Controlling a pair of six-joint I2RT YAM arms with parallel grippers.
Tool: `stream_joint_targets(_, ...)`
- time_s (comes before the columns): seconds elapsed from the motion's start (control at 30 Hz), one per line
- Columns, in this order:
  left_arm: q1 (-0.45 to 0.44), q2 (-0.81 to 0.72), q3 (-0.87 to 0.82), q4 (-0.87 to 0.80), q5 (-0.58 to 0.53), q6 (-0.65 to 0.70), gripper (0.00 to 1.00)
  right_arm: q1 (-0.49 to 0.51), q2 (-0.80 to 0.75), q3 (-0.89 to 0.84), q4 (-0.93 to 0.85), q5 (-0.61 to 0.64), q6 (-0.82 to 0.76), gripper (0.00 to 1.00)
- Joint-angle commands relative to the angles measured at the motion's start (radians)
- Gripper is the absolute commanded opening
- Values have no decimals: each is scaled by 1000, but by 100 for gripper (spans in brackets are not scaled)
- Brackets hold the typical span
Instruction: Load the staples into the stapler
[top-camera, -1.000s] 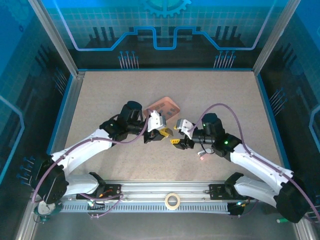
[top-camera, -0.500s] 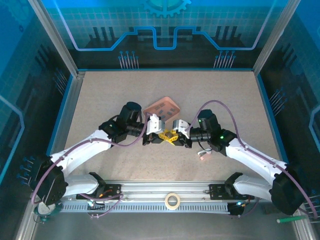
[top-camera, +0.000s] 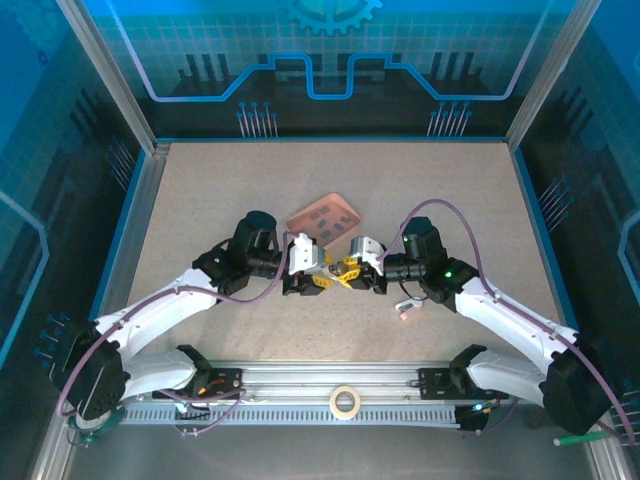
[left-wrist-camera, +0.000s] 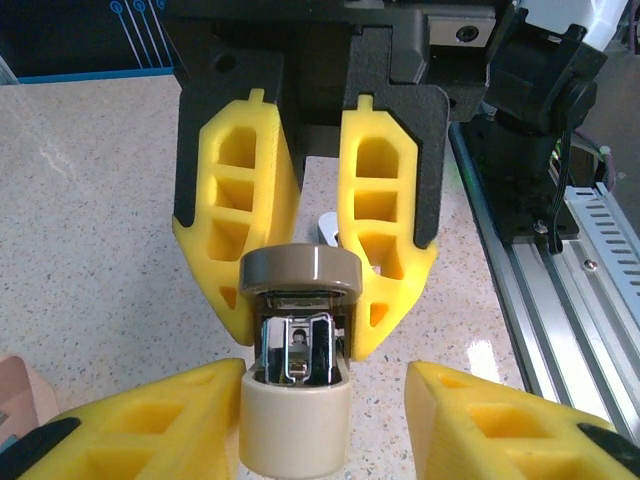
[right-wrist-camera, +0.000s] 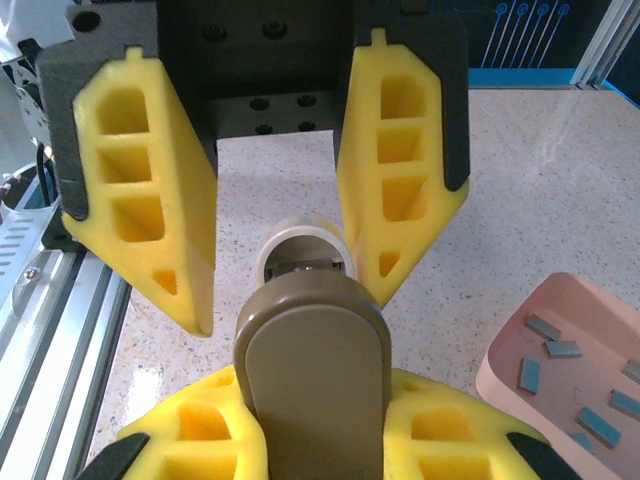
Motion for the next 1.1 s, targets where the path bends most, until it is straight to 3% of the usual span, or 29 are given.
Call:
stream_joint_targets(0.0, 4, 12, 25, 4, 41, 12, 40, -9, 3, -1, 36, -33, 13, 13)
stream_joint_targets(0.17, 5, 13, 31, -23, 16, 33, 19, -10, 2, -2, 50, -27, 24, 18)
stream_joint_targets(0.2, 3, 11, 30, -25, 2, 35, 14, -11, -1, -4, 50, -20, 35, 25)
stream_joint_targets(0.3, 4, 1, 32, -42, -48, 55, 12, -12, -16, -10, 69, 30, 127, 52)
stream_joint_targets(0.4, 1, -3, 39, -75, -98, 94, 11, -11, -29, -12, 99, 42, 244, 60)
stream_joint_targets(0.63, -12, -3, 51, -113, -174, 140, 11, -7, -5, -9, 173, 49, 472, 64)
stream_joint_targets(1.07, -29, -14, 48, -113, -217, 153, 11, 3, 92, 69, 30, 123, 560, 63)
